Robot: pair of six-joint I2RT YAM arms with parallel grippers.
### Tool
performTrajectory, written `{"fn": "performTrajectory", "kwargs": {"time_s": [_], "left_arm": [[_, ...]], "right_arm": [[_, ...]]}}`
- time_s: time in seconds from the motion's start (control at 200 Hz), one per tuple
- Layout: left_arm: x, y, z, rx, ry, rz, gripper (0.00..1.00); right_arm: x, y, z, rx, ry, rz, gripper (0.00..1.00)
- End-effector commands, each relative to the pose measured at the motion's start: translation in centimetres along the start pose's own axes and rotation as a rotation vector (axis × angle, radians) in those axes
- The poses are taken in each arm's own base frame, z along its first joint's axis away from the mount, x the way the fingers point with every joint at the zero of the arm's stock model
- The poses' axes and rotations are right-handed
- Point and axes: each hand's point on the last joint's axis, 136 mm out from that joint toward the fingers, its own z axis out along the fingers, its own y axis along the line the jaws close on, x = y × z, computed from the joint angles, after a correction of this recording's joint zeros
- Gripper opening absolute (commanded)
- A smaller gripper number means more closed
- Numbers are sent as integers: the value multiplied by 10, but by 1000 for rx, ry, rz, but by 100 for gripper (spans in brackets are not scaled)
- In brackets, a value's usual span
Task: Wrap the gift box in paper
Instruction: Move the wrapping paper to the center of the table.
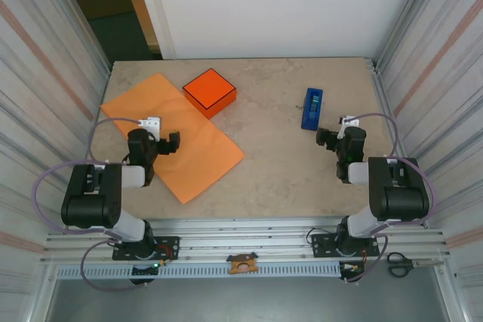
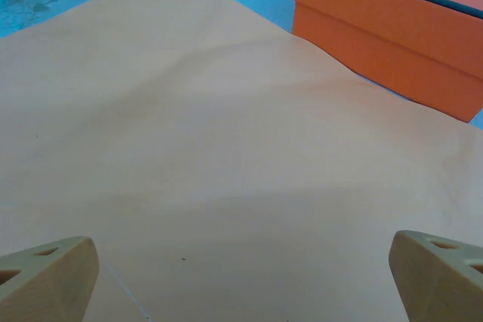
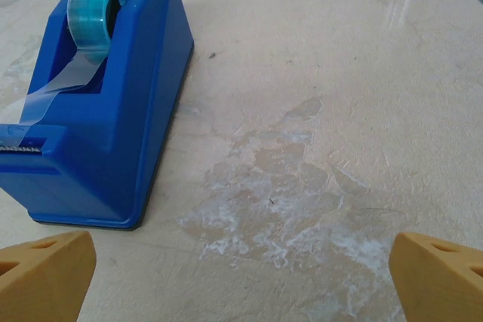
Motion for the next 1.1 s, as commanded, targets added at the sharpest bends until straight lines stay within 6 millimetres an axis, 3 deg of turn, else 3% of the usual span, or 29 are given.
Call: {"fn": "performTrajectory", "kwargs": {"time_s": [0.0,0.691,0.917,1.092], "left_arm": [[-15,-3,3,12,-44,28,99],[-16,-3,3,14,-47,28,99],[-23,-2,-10,5,-97,17,99],[-39,23,-29,-70,-68,-107,99]], "right_arm": [[-15,2,4,-10,-40,-18,98],[-15,4,2,1,-51,-39,98],[-29,10,-24,41,-165,-82,98],[-55,32,-43,-20,20,4,98]]}}
